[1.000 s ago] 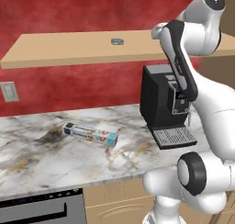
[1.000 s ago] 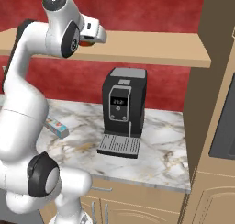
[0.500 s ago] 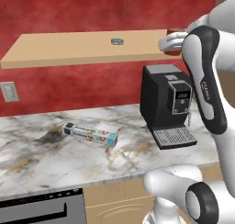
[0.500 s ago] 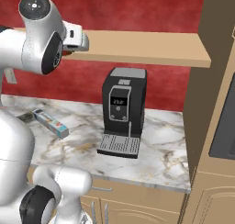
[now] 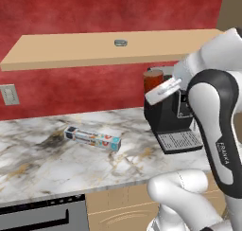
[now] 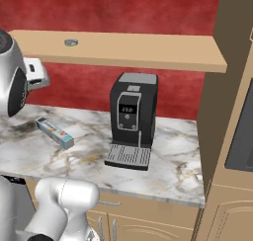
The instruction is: Restock the canned food cabinet by taking the new fresh canned food from the counter and placing it in the cabinet. Then, take the old canned food from the cabinet and place it on the counter.
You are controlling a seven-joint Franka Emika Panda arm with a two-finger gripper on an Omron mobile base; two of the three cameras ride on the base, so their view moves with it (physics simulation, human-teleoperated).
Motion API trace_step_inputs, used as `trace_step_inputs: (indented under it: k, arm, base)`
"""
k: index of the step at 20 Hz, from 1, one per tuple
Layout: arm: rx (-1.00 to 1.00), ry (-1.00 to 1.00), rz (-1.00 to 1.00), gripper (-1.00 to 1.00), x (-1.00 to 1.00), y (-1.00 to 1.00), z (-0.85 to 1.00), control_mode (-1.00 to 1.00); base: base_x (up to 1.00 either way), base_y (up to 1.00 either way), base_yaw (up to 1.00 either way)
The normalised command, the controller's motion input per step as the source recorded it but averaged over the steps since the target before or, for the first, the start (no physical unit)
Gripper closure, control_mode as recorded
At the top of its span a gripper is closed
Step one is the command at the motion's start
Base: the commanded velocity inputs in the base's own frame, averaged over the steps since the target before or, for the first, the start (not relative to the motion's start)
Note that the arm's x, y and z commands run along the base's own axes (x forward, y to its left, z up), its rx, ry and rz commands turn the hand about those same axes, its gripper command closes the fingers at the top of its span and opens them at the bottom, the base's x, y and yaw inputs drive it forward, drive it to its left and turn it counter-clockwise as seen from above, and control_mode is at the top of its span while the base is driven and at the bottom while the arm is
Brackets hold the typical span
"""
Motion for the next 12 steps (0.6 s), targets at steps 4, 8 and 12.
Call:
trace_step_inputs:
  k: [4, 8, 12]
  arm:
    - [-0.06, 0.24, 0.35, 1.0, -0.37, 1.0, -1.0, -1.0]
    - [-0.03, 0.35, 0.26, 1.0, 0.14, 1.0, -0.97, -1.0]
    - [-0.02, 0.32, 0.19, 1.0, 0.6, 0.99, -0.82, -1.0]
  base:
    - [0.0, 0.0, 0.0]
    - [0.0, 0.0, 0.0]
    - [0.0, 0.0, 0.0]
